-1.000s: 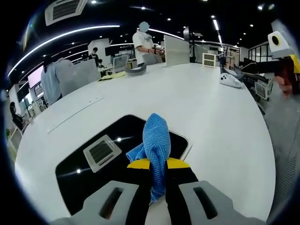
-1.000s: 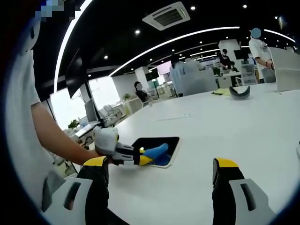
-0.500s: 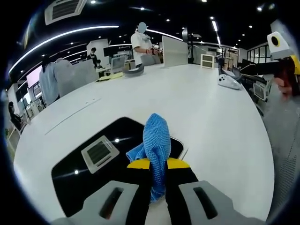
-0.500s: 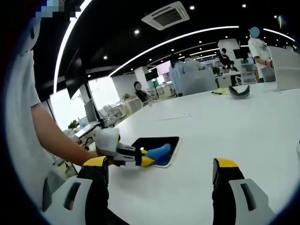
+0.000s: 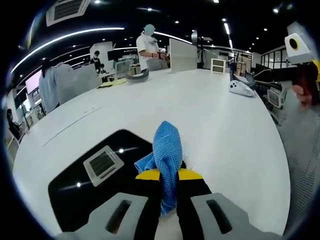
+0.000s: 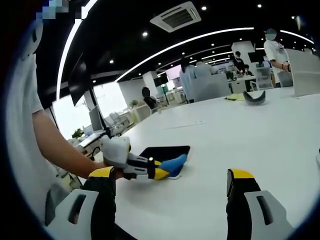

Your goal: Wipe the mirror surface with the cleaning cloth until all visible marks leave the cleaned area.

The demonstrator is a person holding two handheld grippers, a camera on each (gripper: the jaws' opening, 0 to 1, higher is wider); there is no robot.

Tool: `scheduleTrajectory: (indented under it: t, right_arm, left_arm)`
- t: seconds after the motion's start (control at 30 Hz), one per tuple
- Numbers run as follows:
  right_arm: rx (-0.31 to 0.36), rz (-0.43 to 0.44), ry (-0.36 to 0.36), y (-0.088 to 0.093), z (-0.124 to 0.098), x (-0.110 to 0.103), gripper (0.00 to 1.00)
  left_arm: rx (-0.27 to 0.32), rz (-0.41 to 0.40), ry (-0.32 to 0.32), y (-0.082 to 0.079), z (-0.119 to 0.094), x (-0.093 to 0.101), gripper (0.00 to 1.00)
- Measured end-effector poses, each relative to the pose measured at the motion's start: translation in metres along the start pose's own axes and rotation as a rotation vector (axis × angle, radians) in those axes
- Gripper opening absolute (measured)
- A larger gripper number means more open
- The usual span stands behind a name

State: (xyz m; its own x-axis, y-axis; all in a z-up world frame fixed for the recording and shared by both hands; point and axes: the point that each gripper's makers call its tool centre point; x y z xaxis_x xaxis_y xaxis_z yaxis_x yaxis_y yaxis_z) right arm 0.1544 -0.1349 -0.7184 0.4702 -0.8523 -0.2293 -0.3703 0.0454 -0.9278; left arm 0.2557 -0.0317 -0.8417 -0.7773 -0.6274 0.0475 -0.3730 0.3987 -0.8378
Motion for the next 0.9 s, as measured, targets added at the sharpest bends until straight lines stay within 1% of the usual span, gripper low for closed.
scheduleTrajectory:
  t: [0.23,0.67,0.9]
  right_arm:
    - [0.004,-0.002,0.004,-0.001,-0.001,0.001,0.91]
    - [0.002,0.0,0.009,0.0,0.0,0.003,0.91]
    - [-0.005,-0.003,0.011,0.002,0.001,0.003,0.91]
  left_arm:
    - [0.004,0.004,0.009,-0.001,0.003,0.003,0.07]
    - [0.001,0.037,0.034,-0.005,0.009,0.013,0.07]
    - [0.0,0.046,0.042,-0.005,0.01,0.014,0.07]
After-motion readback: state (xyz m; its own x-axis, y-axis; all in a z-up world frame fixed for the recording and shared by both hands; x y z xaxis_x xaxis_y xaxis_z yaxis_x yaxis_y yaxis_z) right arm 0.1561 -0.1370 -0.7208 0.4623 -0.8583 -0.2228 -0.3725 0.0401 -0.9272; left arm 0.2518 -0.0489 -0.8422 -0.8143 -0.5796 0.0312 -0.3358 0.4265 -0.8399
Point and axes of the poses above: the point that each gripper's makers call its tool centre point, and the gripper's own axes: z roughly forward along the fingers, x roughly to its right, y roughly out of its underside, and after that the axes turned 5 degrees about -z, right-handed
